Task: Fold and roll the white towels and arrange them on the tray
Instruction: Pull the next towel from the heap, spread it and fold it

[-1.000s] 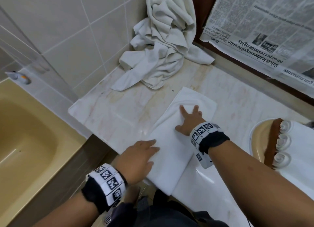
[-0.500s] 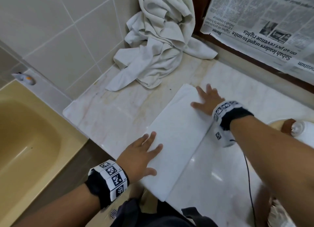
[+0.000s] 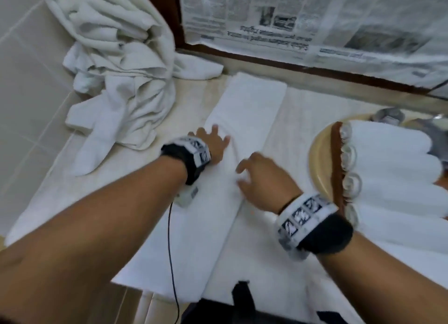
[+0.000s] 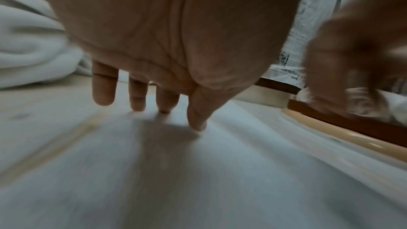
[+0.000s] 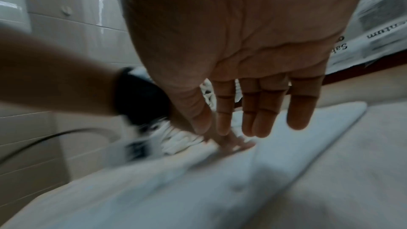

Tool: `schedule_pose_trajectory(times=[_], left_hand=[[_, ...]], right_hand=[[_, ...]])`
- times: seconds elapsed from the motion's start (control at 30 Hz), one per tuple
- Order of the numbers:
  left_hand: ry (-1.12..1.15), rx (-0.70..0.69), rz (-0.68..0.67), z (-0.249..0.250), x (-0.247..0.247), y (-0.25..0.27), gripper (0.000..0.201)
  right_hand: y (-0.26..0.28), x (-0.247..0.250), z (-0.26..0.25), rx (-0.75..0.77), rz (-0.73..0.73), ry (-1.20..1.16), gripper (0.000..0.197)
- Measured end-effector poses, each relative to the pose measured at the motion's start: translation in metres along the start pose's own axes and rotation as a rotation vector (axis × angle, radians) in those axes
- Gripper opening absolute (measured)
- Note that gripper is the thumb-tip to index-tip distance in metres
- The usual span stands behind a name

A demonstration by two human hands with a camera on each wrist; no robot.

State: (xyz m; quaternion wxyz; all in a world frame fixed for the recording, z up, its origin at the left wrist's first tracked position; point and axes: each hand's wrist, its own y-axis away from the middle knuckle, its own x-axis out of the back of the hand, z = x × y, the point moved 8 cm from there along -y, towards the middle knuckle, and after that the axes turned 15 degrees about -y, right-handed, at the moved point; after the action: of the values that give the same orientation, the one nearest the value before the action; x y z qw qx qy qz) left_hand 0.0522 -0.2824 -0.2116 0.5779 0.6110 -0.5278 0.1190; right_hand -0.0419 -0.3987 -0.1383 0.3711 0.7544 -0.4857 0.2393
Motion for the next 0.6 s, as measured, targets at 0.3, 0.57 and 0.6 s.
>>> schedule_pose_trajectory(times=[0.3,0.57,0.6], left_hand=[[0.309,-0.053,0.208,-0.011,0.043,0.001,0.041],[0.471,-0.250,0.483,0.014,-0.089,0.182,0.032],[0.419,-0.251,0.471,0.021,-0.104,0.195,0.031]], right_hand=[[0.017,-0.063,0.039,-0.095,-0.158,0.303,0.061],[-0.048,-0.008,0.070,-0.347,-0.075,0.441,0.057],[-0.056,-0.001,0.071,-0.373,-0.062,0.439,0.054]])
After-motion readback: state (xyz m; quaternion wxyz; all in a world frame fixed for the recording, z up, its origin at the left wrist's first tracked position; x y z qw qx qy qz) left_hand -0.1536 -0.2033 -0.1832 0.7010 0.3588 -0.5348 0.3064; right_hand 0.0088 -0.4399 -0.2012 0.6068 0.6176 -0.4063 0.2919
